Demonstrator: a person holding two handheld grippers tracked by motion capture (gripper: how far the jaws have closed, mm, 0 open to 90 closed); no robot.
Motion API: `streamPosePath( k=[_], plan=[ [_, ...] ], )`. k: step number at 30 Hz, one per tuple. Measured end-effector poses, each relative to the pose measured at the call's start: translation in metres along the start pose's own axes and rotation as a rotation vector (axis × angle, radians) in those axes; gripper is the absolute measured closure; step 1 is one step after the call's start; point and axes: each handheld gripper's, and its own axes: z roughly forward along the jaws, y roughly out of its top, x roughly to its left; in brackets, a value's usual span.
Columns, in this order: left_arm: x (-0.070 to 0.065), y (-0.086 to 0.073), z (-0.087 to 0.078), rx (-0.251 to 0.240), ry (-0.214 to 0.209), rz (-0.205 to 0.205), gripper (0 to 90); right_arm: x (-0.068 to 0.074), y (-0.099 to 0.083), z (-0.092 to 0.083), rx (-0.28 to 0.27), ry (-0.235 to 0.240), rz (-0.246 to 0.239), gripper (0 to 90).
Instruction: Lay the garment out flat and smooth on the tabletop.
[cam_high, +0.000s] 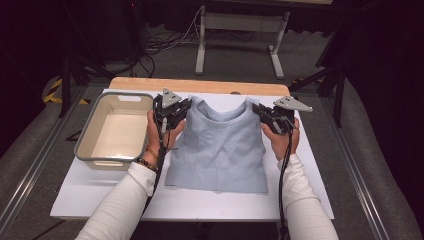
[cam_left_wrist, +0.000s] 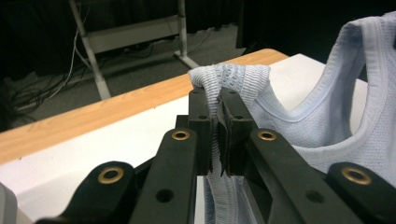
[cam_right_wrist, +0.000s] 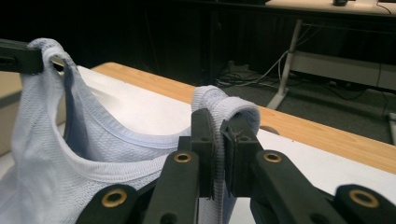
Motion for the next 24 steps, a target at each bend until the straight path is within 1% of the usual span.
streamPosePath(
  k=[1, 2, 3, 4, 5, 7, 8, 9, 11, 12, 13, 14, 15, 16, 17, 18, 19, 20, 21, 22, 23, 24],
  plan=[
    [0.001, -0.001, 0.001, 0.0, 0.006, 0.0, 81.9, 0.001, 0.0, 0.002, 0.012, -0.014, -0.014, 78.3],
    [0.001, -0.002, 0.002, 0.008, 0.004, -0.009, 79.7, 0.001, -0.001, 0.004, 0.022, -0.029, -0.022, 76.3],
    [0.001, -0.003, 0.002, 0.011, 0.003, -0.014, 72.4, 0.001, -0.002, 0.005, 0.028, -0.055, -0.018, 69.2],
    [0.001, -0.003, 0.002, 0.015, 0.006, -0.008, 70.6, 0.001, -0.002, 0.005, 0.028, -0.075, -0.012, 62.5],
    [0.0, -0.003, 0.002, 0.016, 0.01, 0.006, 68.6, 0.0, -0.003, 0.004, 0.029, -0.087, -0.003, 57.5],
    [-0.002, -0.003, 0.0, 0.018, 0.011, 0.012, 64.5, -0.002, -0.005, 0.002, 0.035, -0.097, 0.021, 55.6],
    [-0.004, -0.003, -0.001, 0.019, 0.016, 0.018, 62.9, -0.002, -0.006, 0.001, 0.035, -0.103, 0.024, 52.8],
    [-0.006, -0.003, -0.003, 0.021, 0.012, 0.034, 61.5, -0.002, -0.007, -0.002, 0.042, -0.113, 0.024, 49.2],
    [-0.01, -0.004, -0.007, 0.02, -0.006, 0.072, 58.9, -0.001, -0.009, -0.007, 0.055, -0.12, 0.007, 46.7],
    [-0.013, -0.005, -0.01, 0.025, -0.017, 0.106, 57.6, 0.0, -0.01, -0.009, 0.056, -0.115, -0.001, 45.1],
    [-0.013, -0.005, -0.01, 0.025, -0.017, 0.106, 55.3, 0.002, -0.012, -0.013, 0.065, -0.107, -0.014, 43.3],
    [-0.017, -0.007, -0.013, 0.032, -0.027, 0.136, 52.5, 0.004, -0.014, -0.017, 0.069, -0.106, -0.028, 43.1],
    [-0.022, -0.012, -0.017, 0.043, -0.045, 0.162, 52.5, 0.004, -0.014, -0.017, 0.069, -0.106, -0.028, 43.1],
    [-0.025, -0.015, -0.02, 0.055, -0.046, 0.201, 51.2, 0.007, -0.021, -0.027, 0.074, -0.093, -0.052, 42.8],
    [-0.028, -0.018, -0.023, 0.064, -0.046, 0.228, 50.0, 0.007, -0.024, -0.031, 0.075, -0.088, -0.056, 42.6],
    [-0.036, -0.028, -0.03, 0.07, -0.071, 0.272, 48.5, 0.008, -0.029, -0.034, 0.082, -0.072, -0.057, 41.8],
    [-0.04, -0.035, -0.034, 0.085, -0.074, 0.305, 47.9, 0.008, -0.034, -0.038, 0.091, -0.06, -0.056, 41.1],
    [-0.04, -0.035, -0.034, 0.085, -0.074, 0.305, 46.2, 0.008, -0.034, -0.038, 0.091, -0.06, -0.056, 41.1],
    [-0.047, -0.044, -0.042, 0.097, -0.072, 0.367, 44.2, 0.01, -0.046, -0.046, 0.104, -0.055, -0.05, 41.1],
    [-0.047, -0.044, -0.042, 0.097, -0.072, 0.367, 43.1, 0.01, -0.046, -0.046, 0.104, -0.055, -0.05, 41.1],
    [-0.049, -0.051, -0.048, 0.092, -0.101, 0.388, 40.7, 0.012, -0.058, -0.052, 0.111, -0.041, -0.043, 40.5],
    [-0.05, -0.054, -0.052, 0.092, -0.116, 0.4, 40.7, 0.012, -0.058, -0.052, 0.111, -0.041, -0.043, 40.5]
  ],
)
